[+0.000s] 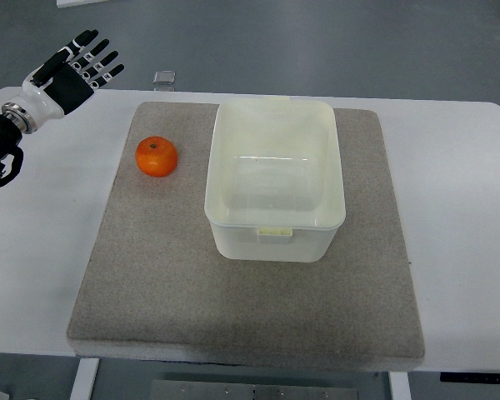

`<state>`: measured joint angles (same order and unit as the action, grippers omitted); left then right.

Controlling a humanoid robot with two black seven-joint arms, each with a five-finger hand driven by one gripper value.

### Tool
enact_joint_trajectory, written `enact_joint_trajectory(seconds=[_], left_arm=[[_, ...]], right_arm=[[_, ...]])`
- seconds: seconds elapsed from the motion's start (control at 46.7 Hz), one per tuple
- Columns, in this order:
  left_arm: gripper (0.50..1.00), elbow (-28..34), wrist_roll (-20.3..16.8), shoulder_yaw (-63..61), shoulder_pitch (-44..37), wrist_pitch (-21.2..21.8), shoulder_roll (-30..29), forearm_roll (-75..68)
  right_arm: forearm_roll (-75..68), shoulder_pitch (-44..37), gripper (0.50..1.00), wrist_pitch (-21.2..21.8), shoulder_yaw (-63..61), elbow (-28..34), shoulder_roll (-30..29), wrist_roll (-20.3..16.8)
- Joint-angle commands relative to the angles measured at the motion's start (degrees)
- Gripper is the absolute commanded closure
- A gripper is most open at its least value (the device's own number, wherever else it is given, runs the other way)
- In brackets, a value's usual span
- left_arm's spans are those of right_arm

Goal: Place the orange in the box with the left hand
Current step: 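Move the left hand forward toward the orange beside the box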

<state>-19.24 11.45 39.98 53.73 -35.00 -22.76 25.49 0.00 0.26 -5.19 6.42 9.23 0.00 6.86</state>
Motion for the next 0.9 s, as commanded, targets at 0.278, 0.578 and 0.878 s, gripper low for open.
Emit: enact_joint_trajectory(seconds=[0.278, 0.578, 0.878], left_arm=[[0.506, 1.7, 0.0, 0.1, 0.6, 0.0, 0.0, -0.4], [0.506, 1.1, -0.1, -0.3, 1.4, 2.3, 0.0, -0.6], [0.506, -0.1, -3.3, -0.5, 2.7, 0.0, -0.8, -25.9]], right_arm=[[0.0, 0.0, 0.568, 0.0, 0.0, 0.0, 0.0, 0.0], [0.0, 0.0, 0.568, 0.0, 0.0, 0.0, 0.0, 0.0], [0.0, 0.0, 0.568, 0.0, 0.0, 0.0, 0.0, 0.0]])
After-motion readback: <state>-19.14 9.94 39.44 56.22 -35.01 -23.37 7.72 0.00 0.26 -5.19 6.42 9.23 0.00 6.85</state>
